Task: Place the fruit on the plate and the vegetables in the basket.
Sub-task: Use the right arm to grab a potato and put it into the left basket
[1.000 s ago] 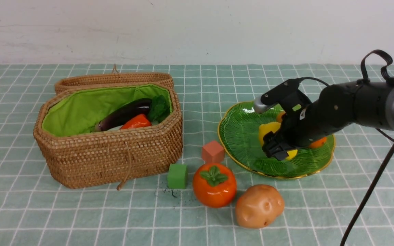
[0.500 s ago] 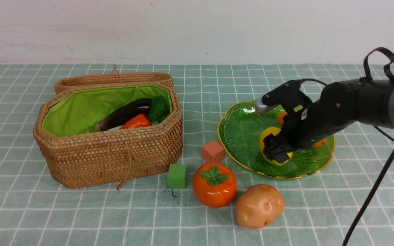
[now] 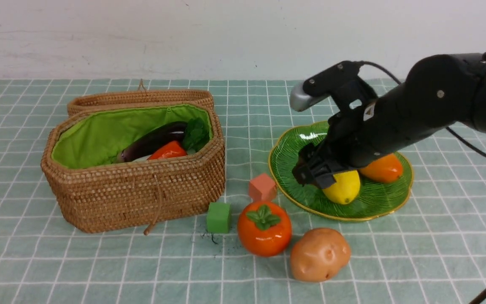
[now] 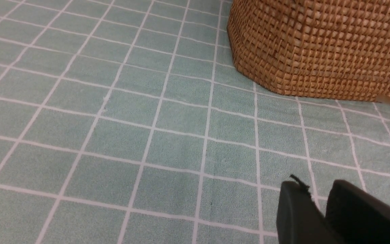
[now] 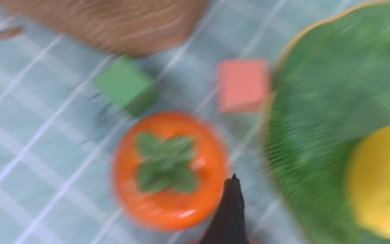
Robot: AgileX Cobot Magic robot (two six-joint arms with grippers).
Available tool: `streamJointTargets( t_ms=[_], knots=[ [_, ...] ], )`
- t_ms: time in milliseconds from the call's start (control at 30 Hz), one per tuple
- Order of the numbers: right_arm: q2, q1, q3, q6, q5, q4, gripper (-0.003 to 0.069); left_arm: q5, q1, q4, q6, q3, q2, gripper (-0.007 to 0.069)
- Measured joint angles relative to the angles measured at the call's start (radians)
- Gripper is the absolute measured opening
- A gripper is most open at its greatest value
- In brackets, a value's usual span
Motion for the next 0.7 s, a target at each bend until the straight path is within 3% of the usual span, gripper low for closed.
streamJointTargets(
  t_ms=[233, 300, 433, 533, 667, 700],
  knots=[
    [0.021, -0.017, 0.000, -0.012, 0.162, 0.018, 0.0594, 0.000, 0.000, 0.000, 0.000, 0.000, 0.000, 0.0137],
    [0.014, -0.039, 0.000, -0.069, 0.226, -0.006, 0.0594, 0.000, 0.000, 0.000, 0.000, 0.000, 0.000, 0.0137],
    [-0.013, -0.061, 0.000, -0.347, 0.357, -0.075, 0.0592, 0.000, 0.000, 0.000, 0.000, 0.000, 0.000, 0.0140],
    [-0.024, -0.058, 0.000, -0.544, 0.380, -0.049, 0.0593, 0.000, 0.000, 0.000, 0.000, 0.000, 0.000, 0.0144],
    [-0.022, -0.030, 0.000, -0.759, 0.360, -0.021, 0.0593, 0.000, 0.000, 0.000, 0.000, 0.000, 0.000, 0.0146],
    [-0.022, -0.030, 0.000, -0.759, 0.360, -0.021, 0.0593, 0.000, 0.000, 0.000, 0.000, 0.000, 0.000, 0.0147]
  ],
)
